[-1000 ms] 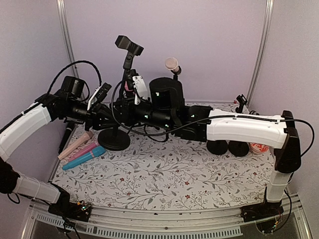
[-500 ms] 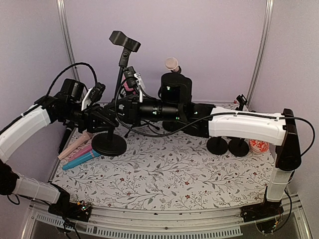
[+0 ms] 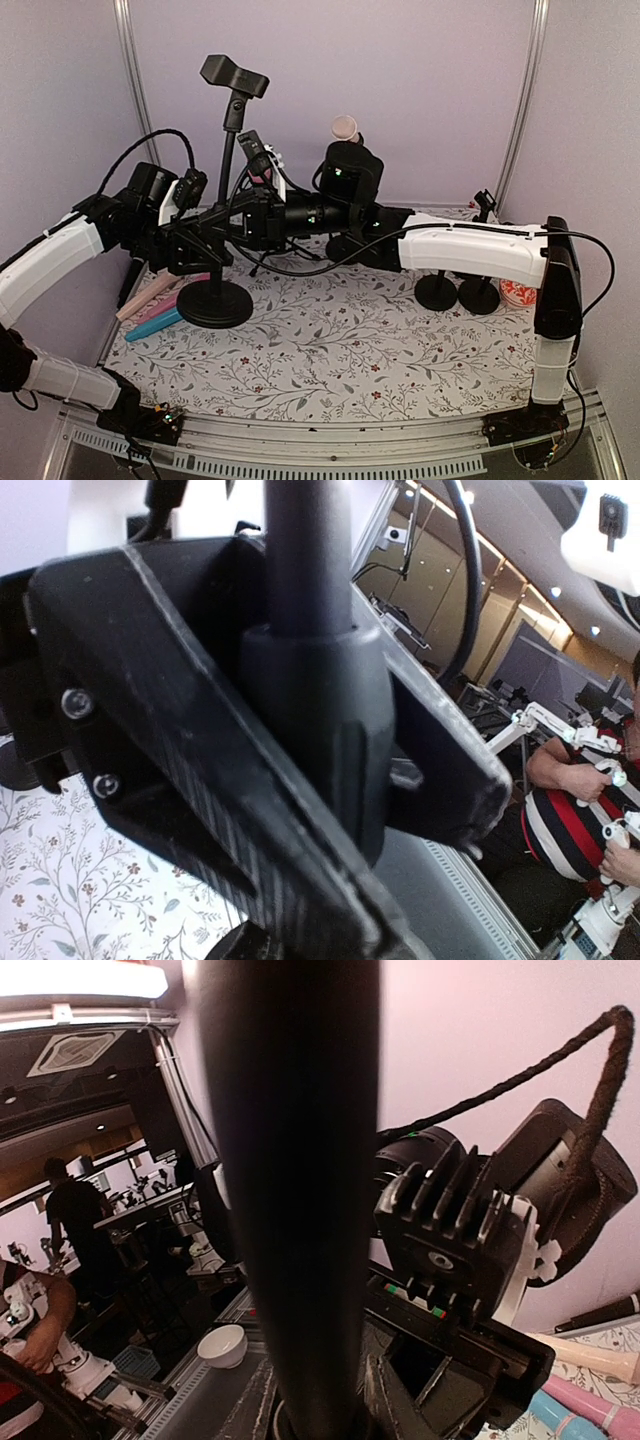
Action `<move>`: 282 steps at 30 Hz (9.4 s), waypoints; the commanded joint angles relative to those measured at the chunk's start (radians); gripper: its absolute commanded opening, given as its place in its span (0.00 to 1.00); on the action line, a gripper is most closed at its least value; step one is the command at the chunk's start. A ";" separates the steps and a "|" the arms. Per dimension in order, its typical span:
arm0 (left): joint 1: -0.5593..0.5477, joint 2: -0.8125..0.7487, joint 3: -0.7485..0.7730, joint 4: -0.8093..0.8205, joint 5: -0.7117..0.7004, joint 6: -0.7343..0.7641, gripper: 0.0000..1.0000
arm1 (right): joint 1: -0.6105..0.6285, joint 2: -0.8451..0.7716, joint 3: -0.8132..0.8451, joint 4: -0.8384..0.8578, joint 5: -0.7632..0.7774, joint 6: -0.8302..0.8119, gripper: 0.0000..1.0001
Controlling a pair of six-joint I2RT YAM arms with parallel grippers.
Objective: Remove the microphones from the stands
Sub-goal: Unscrew the knob on the stand of the microphone stand.
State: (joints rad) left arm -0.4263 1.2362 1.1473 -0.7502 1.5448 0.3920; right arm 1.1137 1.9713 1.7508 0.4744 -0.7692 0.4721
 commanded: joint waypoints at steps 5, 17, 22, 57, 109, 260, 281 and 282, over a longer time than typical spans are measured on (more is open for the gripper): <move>-0.020 0.040 0.019 0.013 -0.066 0.072 0.00 | 0.052 0.046 0.167 0.224 -0.303 0.137 0.00; 0.013 0.024 0.086 -0.056 -0.142 0.163 0.00 | 0.018 -0.124 -0.085 -0.016 0.106 0.005 0.86; 0.032 0.016 0.109 -0.053 -0.210 0.173 0.00 | 0.018 -0.196 -0.158 -0.239 0.486 -0.067 0.91; 0.049 0.002 0.040 0.199 -0.572 -0.016 0.00 | 0.076 -0.087 0.021 -0.413 0.868 -0.028 0.08; 0.044 0.004 0.081 -0.079 -0.096 0.175 0.00 | 0.026 -0.007 0.058 0.183 -0.240 0.194 0.38; 0.083 0.009 0.118 0.041 -0.186 0.042 0.00 | 0.005 -0.054 0.056 -0.104 0.248 0.025 0.00; 0.075 0.009 0.121 -0.062 -0.031 0.126 0.00 | 0.006 0.052 0.114 0.369 -0.330 0.297 0.05; 0.075 0.009 0.122 -0.062 -0.030 0.126 0.00 | 0.007 0.051 0.110 0.368 -0.333 0.295 0.09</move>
State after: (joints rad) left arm -0.3630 1.2102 1.2766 -0.7921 1.5490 0.5426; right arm 1.0615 2.0224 1.8133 0.7128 -0.9272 0.7136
